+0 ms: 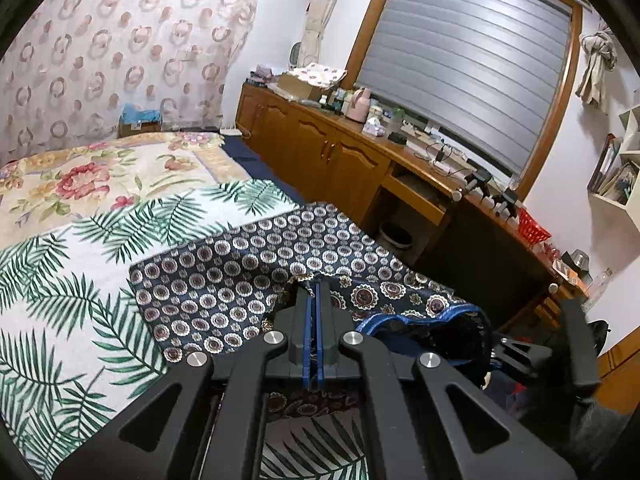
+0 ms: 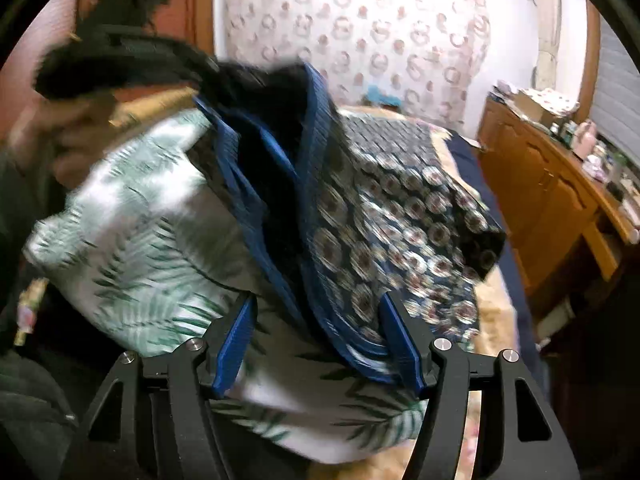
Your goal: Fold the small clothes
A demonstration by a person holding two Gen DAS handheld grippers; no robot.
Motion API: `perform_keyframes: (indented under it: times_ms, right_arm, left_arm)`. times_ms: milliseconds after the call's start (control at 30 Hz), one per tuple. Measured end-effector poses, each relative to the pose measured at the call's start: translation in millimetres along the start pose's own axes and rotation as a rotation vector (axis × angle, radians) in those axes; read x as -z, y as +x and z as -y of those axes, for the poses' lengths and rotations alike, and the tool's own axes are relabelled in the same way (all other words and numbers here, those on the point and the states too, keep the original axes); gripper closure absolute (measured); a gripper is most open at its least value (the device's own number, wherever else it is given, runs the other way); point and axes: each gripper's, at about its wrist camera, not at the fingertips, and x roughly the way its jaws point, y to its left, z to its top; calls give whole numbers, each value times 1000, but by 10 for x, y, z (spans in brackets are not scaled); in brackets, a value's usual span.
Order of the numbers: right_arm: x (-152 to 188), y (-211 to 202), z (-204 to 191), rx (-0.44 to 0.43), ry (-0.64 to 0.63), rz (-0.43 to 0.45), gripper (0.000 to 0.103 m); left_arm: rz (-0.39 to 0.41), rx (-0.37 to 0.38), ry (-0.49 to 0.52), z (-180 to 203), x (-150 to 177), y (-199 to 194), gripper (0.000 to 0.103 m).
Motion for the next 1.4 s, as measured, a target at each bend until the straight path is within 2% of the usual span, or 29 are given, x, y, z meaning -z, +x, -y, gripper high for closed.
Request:
perform_keyframes:
  times_ms: [67,100,133,167,267,433,533,633,700,733,767,800,867,967,1067,1133,1167,1233,1300,1400]
  right_arm:
    - [-8,52,74,-2,14,-7,41]
    - [-32,69,105,-5,15,-3,61]
    - [-76,83,131,-8,10,-1,94]
    - [-140,99,150,-12,3,-3,100]
    - [-373,51,244,-8,-14,52,100]
    - [-1000,-6,362,14,-60,160,100]
    - [-1338,126,366,19,-109,184,100]
    - [-1588,398,402,12,-138,171,100]
    - [-1726,624,431,-8,-142,146,100]
    - [-1780,716,452,-14,-144,136,100]
    - [-1835,828,468,-21,-145,123,100]
    - [-1867,909,481,-29,-146,112,100]
    - [-1936,1072,504,-39,-151,88,100]
    - [-1969,1178,647,-59,-151,66,100]
    - [-2070,1255,725,-28,-159,63,99]
    - [-2136,1354,766,11,-145,55,79]
    - [-2158,1374,784,34,-137,54,73]
    - [-2221,1350,831,46,-119,47,53]
    - [-2259,1323,868,52,-93,43,49]
    - [-2297,1221,962,58,-42,34,48]
  left_arm:
    - [10,6,0,-17,-20,-48,100]
    - [17,3,1,-33,-33,-85,100]
    - [23,1,1,-50,-45,-114,100]
    - [29,0,-1,-71,-58,-144,100]
    - [55,-25,-2,-141,-120,-235,100]
    - [67,-89,-9,-326,-161,-268,100]
    - [44,-134,-37,-504,-184,-158,100]
    - [19,-164,-54,-657,-192,-48,100]
    - [10,-181,-55,-721,-176,-14,85]
    - [8,-181,-55,-755,-167,-1,82]
    - [4,-191,-51,-778,-162,16,74]
    - [6,-213,-40,-793,-163,25,60]
    - [15,-226,-25,-814,-170,24,55]
    - [9,-224,-26,-873,-179,57,33]
    - [-26,-228,-27,-926,-145,194,31]
    - [-57,-243,-29,-968,-105,306,31]
    - [-70,-248,-35,-992,-92,356,31]
    - [-101,-263,-46,-1055,-57,471,31]
    - [-126,-274,-50,-1080,-27,546,31]
    - [-162,-283,-60,-1141,23,638,31]
